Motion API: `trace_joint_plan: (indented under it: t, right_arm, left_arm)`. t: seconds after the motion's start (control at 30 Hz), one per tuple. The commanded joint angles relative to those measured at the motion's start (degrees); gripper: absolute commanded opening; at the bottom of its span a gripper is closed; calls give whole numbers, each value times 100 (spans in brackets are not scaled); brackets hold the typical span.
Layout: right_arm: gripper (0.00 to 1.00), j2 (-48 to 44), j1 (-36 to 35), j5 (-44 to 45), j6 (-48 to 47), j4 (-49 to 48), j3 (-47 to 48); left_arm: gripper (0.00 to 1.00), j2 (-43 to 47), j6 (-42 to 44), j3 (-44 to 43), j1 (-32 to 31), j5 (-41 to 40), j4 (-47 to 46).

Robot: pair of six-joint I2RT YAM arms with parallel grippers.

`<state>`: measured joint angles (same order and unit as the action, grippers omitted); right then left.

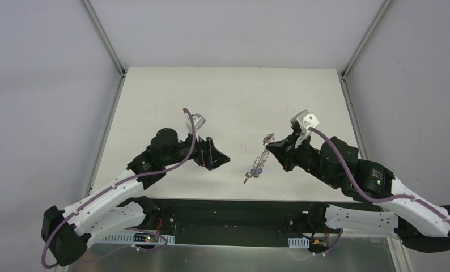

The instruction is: Put the keys on the keyring

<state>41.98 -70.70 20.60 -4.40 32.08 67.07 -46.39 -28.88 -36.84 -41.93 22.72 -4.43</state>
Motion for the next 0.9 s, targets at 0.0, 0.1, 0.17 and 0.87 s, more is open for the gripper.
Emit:
trace_joint_plan:
  t: [0.0, 0.1, 0.17, 0.87]
  right_arm:
    - [0, -25, 23, 1077, 415, 166, 266]
    - [0, -55, 21, 1267, 638, 364, 365]
    - [0, -93, 21, 1290, 726, 480, 392]
    - [0, -400, 21, 1138, 992, 1080, 469]
  left_arm:
    - [90, -700, -479, 128, 11, -143, -744]
    - [88, -1445, -790, 240, 15, 85, -1237]
    - [86, -1856, -1027, 369, 16, 202, -1768]
    - [66, -5476, -1379, -894, -135, 1177, -2694]
